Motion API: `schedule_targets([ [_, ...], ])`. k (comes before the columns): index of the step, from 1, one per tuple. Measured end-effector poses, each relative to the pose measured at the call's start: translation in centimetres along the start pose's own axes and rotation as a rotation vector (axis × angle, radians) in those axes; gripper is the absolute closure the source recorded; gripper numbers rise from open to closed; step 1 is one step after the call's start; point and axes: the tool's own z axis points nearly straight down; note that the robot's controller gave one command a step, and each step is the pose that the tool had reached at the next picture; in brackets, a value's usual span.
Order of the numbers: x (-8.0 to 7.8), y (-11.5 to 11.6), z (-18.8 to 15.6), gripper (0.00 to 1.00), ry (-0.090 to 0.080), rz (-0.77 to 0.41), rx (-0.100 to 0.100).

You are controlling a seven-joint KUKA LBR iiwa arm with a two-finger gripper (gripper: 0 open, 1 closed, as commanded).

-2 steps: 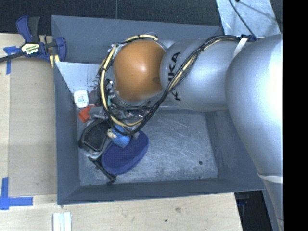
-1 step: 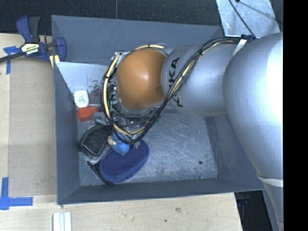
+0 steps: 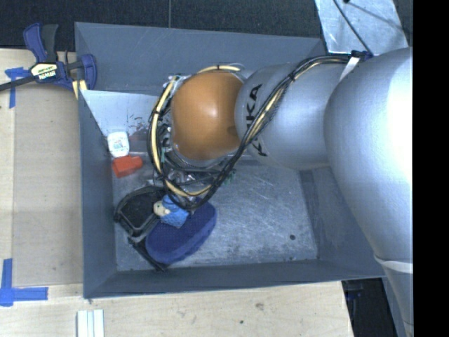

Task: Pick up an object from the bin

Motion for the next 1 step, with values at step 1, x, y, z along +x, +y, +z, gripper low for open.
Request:
schedule_targets([
  [1, 0.22, -0.21, -9.95, 1.00, 0.010, -0.023, -0.009],
])
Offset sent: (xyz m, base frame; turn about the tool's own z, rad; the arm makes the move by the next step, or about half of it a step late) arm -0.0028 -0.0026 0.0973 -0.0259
